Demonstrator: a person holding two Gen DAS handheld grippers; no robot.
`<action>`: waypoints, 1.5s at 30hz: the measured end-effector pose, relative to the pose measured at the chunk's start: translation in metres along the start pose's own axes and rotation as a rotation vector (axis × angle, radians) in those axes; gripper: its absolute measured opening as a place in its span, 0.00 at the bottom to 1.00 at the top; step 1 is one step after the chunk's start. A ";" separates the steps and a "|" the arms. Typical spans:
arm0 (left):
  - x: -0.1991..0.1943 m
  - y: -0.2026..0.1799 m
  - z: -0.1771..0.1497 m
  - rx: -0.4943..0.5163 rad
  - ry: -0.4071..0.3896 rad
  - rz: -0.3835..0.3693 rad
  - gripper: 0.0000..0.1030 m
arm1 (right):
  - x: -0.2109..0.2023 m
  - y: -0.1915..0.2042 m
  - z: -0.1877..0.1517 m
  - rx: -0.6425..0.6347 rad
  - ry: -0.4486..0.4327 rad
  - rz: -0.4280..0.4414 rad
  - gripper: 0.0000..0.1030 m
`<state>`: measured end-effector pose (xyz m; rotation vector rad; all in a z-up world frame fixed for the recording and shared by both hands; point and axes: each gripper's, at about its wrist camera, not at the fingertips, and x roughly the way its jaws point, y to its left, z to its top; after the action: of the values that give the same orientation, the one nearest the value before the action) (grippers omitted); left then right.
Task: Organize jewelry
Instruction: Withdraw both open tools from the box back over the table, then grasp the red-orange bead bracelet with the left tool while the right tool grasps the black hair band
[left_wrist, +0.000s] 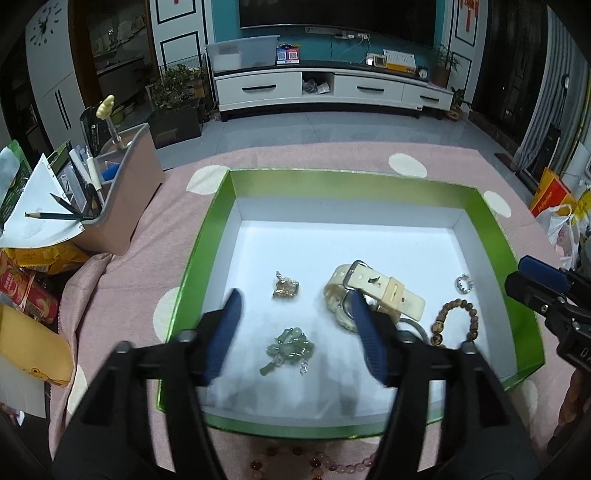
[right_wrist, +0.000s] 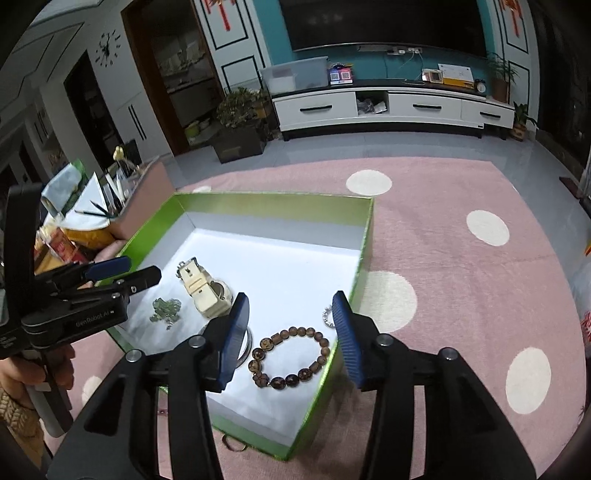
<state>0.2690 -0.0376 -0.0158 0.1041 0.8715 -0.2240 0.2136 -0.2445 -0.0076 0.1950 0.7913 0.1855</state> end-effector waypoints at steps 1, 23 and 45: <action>-0.003 0.002 -0.001 -0.007 -0.004 -0.006 0.67 | -0.003 -0.002 0.000 0.008 -0.004 0.007 0.46; -0.081 0.055 -0.073 -0.146 -0.031 -0.030 0.81 | -0.087 -0.009 -0.068 0.014 -0.022 0.002 0.48; -0.079 0.053 -0.169 -0.229 0.086 0.003 0.81 | -0.056 0.029 -0.142 -0.079 0.155 0.009 0.47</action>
<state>0.1059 0.0568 -0.0636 -0.0994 0.9768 -0.1166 0.0696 -0.2153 -0.0598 0.1102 0.9357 0.2423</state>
